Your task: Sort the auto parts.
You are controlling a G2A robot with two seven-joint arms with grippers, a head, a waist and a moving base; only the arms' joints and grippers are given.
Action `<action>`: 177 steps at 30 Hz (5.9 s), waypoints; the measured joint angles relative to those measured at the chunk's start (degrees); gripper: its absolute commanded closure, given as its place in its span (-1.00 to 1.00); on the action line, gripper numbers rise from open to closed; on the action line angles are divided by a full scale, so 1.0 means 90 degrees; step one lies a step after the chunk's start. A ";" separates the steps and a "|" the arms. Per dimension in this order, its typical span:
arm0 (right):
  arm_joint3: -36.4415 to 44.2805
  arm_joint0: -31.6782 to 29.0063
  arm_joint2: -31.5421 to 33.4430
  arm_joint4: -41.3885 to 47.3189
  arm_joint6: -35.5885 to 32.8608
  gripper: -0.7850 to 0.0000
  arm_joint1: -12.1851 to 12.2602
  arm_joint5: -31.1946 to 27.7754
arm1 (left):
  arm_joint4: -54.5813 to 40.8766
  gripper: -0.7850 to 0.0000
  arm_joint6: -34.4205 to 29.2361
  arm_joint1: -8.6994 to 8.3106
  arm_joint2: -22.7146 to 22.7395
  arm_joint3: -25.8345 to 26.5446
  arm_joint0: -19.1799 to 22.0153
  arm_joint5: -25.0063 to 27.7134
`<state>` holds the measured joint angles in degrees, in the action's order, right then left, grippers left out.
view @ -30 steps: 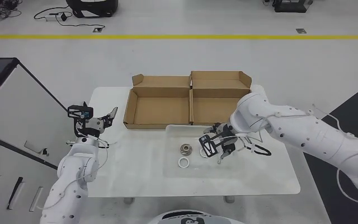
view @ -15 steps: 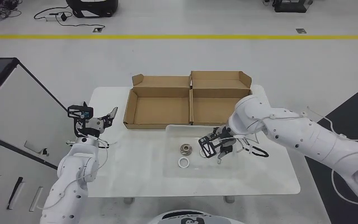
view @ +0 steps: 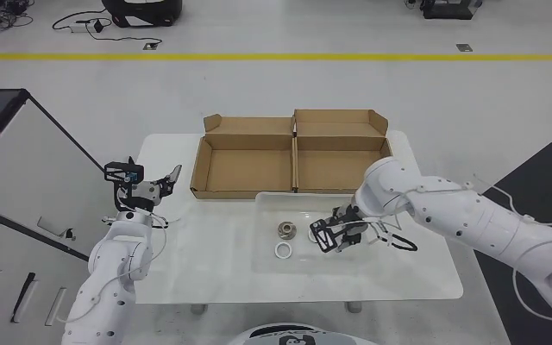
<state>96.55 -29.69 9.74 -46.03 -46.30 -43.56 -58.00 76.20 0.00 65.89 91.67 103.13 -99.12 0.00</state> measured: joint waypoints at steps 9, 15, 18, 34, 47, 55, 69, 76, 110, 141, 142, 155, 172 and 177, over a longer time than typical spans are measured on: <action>-0.0020 -0.0140 0.0000 -0.0085 0.0000 0.10 0.0085 0.0000 | 0.0000 -1.00 0.0000 0.0000 0.0000 0.0000 0.0000 0.0000; -0.0082 -0.0162 0.0000 -0.0059 0.0000 0.11 0.0097 0.0000 | 0.0000 -1.00 0.0000 0.0000 0.0000 0.0000 0.0000 0.0000; -0.0104 -0.0179 0.0000 -0.0052 0.0000 0.12 0.0084 0.0000 | 0.0000 -1.00 0.0000 0.0000 0.0000 0.0000 0.0000 0.0000; -0.0290 -0.0309 0.0000 -0.0127 0.0001 0.14 -0.0045 0.0000 | 0.0000 -1.00 0.0000 0.0000 0.0000 0.0000 0.0000 0.0000; -0.0405 -0.0392 0.0000 -0.0210 0.0001 0.16 -0.0082 0.0000 | 0.0000 -1.00 0.0000 0.0000 0.0000 0.0000 0.0000 0.0000; -0.0459 -0.0428 0.0000 -0.0198 0.0001 0.22 -0.0108 0.0000 | 0.0000 -1.00 0.0000 0.0000 0.0000 0.0000 0.0000 0.0000; -0.0450 -0.0509 0.0000 -0.0232 0.0001 0.33 -0.0124 0.0000 | 0.0000 -1.00 0.0000 0.0000 0.0000 0.0000 0.0000 0.0000; -0.0449 -0.0544 0.0000 -0.0309 0.0001 0.45 -0.0108 0.0000 | 0.0000 -1.00 0.0000 0.0000 0.0000 0.0000 0.0000 0.0000; 0.0868 0.0589 0.0010 0.0822 -0.0076 1.00 0.0546 0.0077 | 0.0000 -1.00 0.0000 0.0000 0.0000 0.0000 0.0000 0.0000; 0.0462 0.0718 0.0776 0.0440 0.2314 1.00 0.0999 0.0000 | 0.0000 -1.00 0.0000 0.0000 0.0000 0.0000 0.0000 0.0000; 0.0379 0.0782 0.0711 0.0353 0.2470 1.00 0.0980 0.0000 | 0.0000 -1.00 0.0000 0.0000 0.0000 0.0000 0.0000 0.0000; -0.0626 0.1555 0.0000 -0.0987 0.5071 1.00 0.0458 0.0000 | 0.0000 -1.00 0.0000 0.0000 0.0000 0.0000 0.0000 0.0000; -0.0803 0.1889 0.0000 -0.1669 0.7596 1.00 0.0243 0.0000 | 0.0000 -1.00 0.0000 0.0000 0.0000 0.0000 0.0000 0.0000; -0.0667 0.2073 0.0000 -0.1808 0.8309 1.00 0.0252 0.0000 | 0.0000 -1.00 0.0000 0.0000 0.0000 0.0000 0.0000 0.0000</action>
<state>90.54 -11.04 9.74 -62.30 28.48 -41.29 -58.00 76.20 0.00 65.89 91.67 103.13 -99.12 0.00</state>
